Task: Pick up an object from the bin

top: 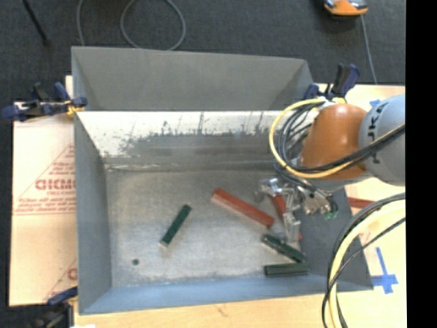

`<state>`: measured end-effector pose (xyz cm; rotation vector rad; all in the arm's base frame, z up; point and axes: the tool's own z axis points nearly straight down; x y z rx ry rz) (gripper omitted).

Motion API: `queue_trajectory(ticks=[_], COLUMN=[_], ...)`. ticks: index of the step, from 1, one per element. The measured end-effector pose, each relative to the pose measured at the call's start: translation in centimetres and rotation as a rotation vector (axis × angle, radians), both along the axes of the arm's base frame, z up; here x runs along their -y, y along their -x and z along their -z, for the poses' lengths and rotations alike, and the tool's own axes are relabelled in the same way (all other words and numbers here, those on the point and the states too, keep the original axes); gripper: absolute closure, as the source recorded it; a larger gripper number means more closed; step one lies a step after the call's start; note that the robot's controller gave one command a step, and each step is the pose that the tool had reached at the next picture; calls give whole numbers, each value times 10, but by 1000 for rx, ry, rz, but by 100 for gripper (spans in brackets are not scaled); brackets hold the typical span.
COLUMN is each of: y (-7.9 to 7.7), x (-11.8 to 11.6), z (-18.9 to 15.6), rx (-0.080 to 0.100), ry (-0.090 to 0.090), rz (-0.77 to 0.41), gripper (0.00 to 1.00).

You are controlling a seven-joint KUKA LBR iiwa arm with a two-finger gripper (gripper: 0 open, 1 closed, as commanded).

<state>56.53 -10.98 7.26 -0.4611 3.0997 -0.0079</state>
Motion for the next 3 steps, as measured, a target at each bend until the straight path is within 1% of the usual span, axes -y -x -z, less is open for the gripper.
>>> queue_trajectory(ticks=[1, 2, 3], y=[-22, -21, -20], x=[-70, -68, -96], z=[0, 1, -159], rx=[-1, -2, 4], ry=[-2, -2, -1], rz=[-131, -128, -166], gripper=[0, 100, 100])
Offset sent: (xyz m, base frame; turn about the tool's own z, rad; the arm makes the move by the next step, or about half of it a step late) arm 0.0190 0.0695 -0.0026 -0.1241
